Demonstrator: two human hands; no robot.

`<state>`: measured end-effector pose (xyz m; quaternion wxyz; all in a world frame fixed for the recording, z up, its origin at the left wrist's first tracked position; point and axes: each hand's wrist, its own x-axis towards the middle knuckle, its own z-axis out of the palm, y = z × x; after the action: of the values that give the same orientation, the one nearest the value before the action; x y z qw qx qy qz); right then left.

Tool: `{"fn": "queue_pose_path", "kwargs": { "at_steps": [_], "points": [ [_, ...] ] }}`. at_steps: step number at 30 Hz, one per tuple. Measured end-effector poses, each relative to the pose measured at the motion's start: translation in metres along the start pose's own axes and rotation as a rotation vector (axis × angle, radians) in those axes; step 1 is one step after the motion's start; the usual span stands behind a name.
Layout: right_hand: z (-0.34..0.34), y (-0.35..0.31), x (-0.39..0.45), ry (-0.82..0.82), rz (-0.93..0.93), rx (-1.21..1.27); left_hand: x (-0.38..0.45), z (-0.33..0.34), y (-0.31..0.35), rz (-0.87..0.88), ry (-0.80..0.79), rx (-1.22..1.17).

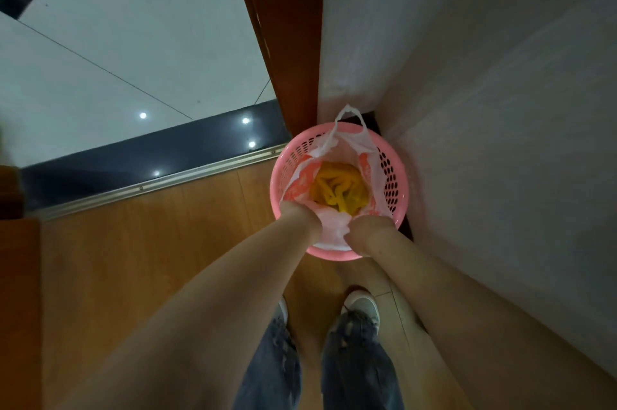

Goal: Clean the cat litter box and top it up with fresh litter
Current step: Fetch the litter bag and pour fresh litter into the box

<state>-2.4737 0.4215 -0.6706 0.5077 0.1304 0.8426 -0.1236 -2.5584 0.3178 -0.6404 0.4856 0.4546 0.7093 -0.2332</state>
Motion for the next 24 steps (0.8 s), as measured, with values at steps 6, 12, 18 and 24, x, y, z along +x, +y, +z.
{"fn": "queue_pose_path", "kwargs": {
  "at_steps": [6,12,18,24],
  "points": [
    [-0.007,-0.005,-0.023,0.556,-0.129,0.525,-0.018,0.008,0.008,-0.142,0.456,-0.377],
    [-0.046,-0.009,-0.113,0.797,-0.111,0.879,-0.101,-0.019,0.014,-0.121,0.832,-0.551],
    [-0.102,-0.023,-0.242,0.977,-0.153,0.895,-0.236,-0.069,0.029,-0.087,1.097,-0.551],
    [-0.162,-0.049,-0.426,0.990,-0.114,0.685,-0.401,-0.116,0.060,-0.022,1.287,-0.483]
  ]
}}
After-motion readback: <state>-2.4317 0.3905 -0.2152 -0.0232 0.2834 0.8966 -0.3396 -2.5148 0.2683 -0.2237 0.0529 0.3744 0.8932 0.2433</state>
